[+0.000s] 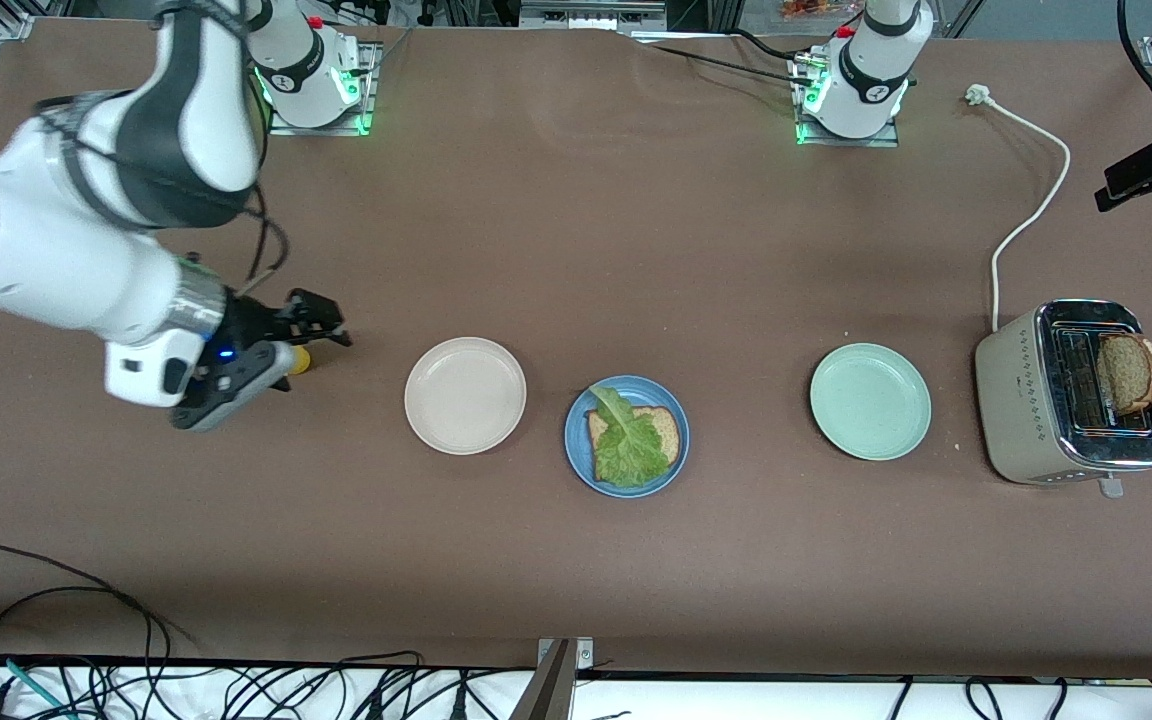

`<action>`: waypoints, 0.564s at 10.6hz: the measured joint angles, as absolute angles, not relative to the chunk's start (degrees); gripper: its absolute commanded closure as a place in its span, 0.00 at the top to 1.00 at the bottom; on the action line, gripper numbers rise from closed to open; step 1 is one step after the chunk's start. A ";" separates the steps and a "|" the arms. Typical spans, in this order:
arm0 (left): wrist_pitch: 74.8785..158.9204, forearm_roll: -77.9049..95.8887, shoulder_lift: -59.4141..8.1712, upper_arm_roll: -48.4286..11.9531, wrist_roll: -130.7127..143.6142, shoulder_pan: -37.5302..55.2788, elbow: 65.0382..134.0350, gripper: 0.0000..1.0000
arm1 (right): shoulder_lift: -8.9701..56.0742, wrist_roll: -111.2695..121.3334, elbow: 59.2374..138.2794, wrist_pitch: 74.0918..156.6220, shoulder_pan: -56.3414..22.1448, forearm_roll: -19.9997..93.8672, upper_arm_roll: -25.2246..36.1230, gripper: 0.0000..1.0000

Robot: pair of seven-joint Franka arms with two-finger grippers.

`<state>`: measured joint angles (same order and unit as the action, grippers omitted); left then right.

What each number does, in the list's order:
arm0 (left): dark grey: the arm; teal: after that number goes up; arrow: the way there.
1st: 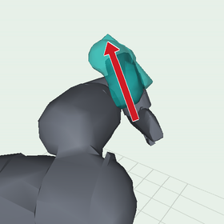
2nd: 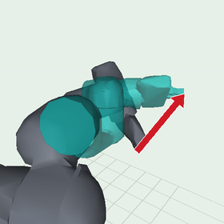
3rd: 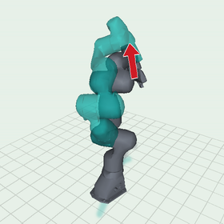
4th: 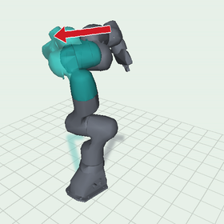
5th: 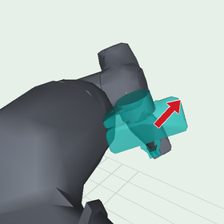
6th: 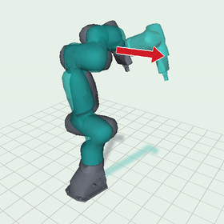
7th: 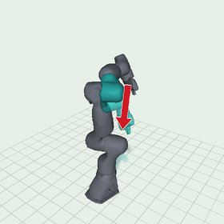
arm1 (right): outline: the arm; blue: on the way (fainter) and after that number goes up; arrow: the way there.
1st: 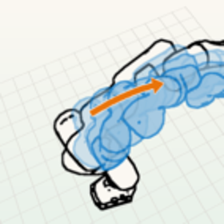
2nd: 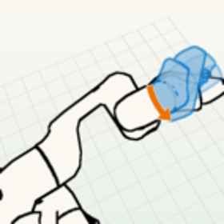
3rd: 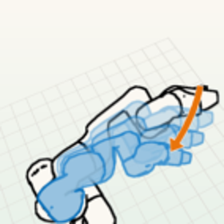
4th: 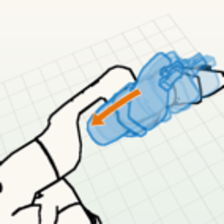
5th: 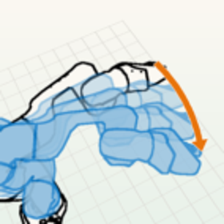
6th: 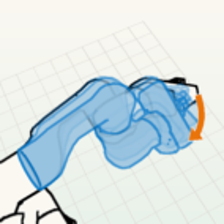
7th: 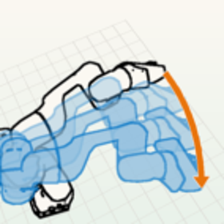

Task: Make sandwich in blue plate with both arms
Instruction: 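Withdraw the right gripper from the plate toward the mustard bottle, then close the right gripper around the yellow mustard bottle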

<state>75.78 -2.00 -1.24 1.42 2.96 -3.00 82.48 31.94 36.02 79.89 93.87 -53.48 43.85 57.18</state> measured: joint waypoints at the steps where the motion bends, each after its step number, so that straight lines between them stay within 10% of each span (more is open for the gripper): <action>1: 75.78 -2.00 -1.24 1.42 2.96 -3.01 82.48 1.00 | 31.82 38.19 79.41 91.03 -49.78 43.85 56.26 0.99; 6: 75.80 -2.00 -1.25 1.41 2.96 -3.02 82.48 1.00 | 30.38 50.88 78.63 88.28 -33.71 43.77 46.12 0.98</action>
<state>75.80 -2.00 -1.25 1.41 2.96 -3.02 82.48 30.38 50.88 78.63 88.28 -33.71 43.77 46.12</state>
